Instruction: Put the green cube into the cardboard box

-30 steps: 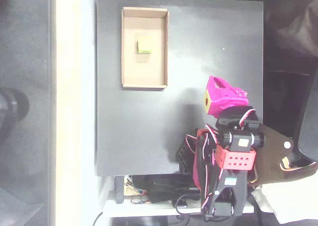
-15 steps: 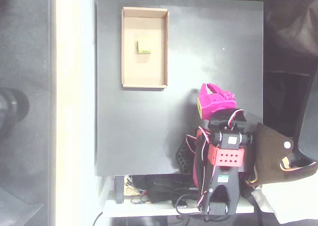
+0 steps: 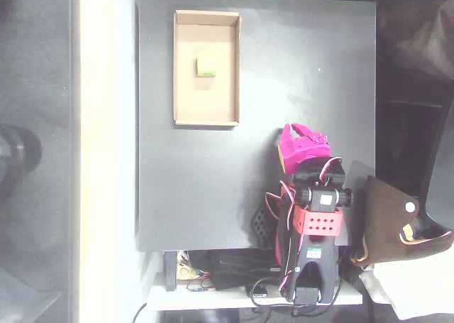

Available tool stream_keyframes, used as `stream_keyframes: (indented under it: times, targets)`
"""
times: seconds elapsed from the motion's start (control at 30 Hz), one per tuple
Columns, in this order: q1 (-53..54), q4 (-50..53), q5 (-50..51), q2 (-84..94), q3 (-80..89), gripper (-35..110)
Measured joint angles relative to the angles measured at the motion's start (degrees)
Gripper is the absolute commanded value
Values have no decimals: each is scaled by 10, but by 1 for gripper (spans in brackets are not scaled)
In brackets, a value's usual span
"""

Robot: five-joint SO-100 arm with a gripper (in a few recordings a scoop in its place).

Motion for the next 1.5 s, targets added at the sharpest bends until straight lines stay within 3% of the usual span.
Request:
stream_keyframes:
  times: [0.83,1.5]
  targets:
    - [0,116,73,1,-1,1]
    - [0,120,73,2,-1,1]
